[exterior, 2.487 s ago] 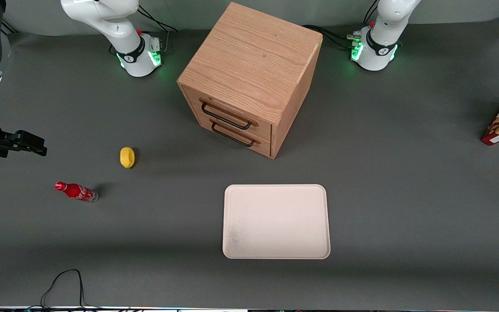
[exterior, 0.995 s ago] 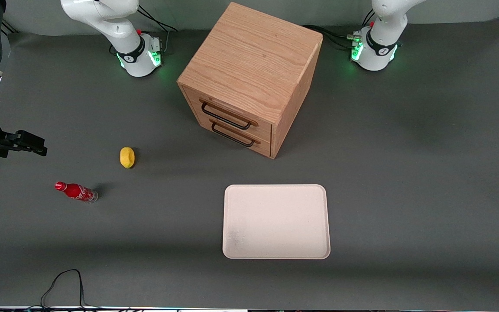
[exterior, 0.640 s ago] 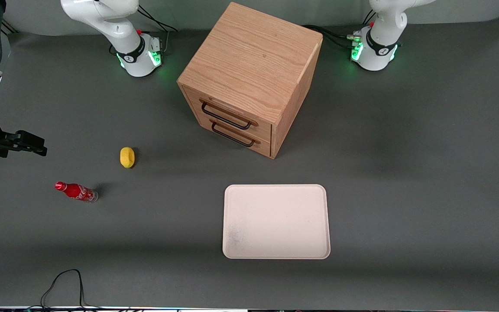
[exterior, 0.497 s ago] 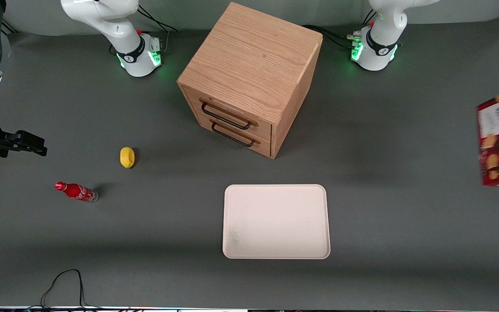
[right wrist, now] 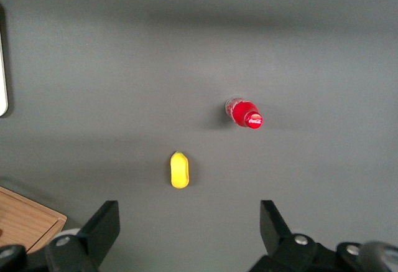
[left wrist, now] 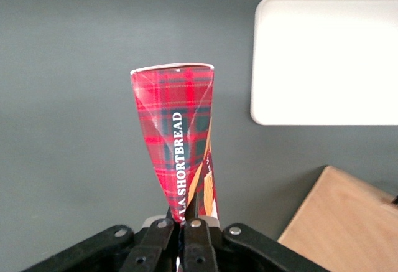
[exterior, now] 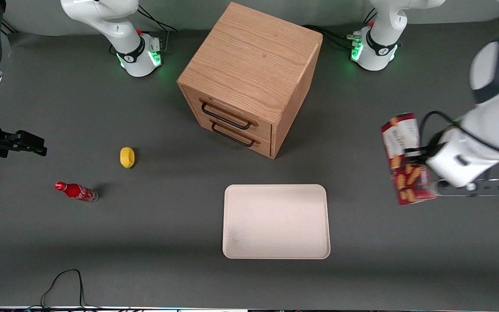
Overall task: Place red cookie box on tray
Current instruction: 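Lift the box upright and carry it toward the white tray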
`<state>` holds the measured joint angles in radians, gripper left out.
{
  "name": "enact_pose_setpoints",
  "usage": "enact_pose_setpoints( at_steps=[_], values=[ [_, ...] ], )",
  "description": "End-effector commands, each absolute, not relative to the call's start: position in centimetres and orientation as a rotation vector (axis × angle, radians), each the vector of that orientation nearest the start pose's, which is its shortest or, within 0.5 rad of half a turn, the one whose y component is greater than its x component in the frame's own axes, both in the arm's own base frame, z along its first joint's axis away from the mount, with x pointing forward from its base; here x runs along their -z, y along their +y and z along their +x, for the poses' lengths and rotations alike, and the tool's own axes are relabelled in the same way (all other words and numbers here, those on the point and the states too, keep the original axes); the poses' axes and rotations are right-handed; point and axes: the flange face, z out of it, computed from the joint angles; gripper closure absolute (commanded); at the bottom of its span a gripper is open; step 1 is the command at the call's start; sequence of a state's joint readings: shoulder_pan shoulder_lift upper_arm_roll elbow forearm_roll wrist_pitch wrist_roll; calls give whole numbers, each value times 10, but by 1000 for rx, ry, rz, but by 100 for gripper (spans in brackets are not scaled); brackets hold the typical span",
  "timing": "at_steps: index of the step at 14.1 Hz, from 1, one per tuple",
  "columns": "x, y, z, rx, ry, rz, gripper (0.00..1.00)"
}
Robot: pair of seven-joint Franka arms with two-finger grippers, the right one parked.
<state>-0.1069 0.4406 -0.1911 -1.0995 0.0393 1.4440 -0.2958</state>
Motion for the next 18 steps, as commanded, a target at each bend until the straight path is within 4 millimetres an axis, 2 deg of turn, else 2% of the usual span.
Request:
enact_pose_setpoints(
  at_steps=[1, 3, 4, 6, 11, 13, 16, 18],
  values=[
    [-561, -206, 662, -120, -95, -3195, 100],
    [-546, -246, 665, -95, -76, -3207, 100],
    [-536, -259, 668, -78, -77, -3216, 100],
    [-493, -275, 681, -90, -54, -3226, 100],
    [-384, -285, 707, -74, -13, -3239, 100],
    [-348, -287, 714, -71, -12, -3230, 100],
    [-312, -288, 724, -30, -23, -3238, 100],
    [-297, -287, 727, -15, -28, -3241, 100]
  ],
)
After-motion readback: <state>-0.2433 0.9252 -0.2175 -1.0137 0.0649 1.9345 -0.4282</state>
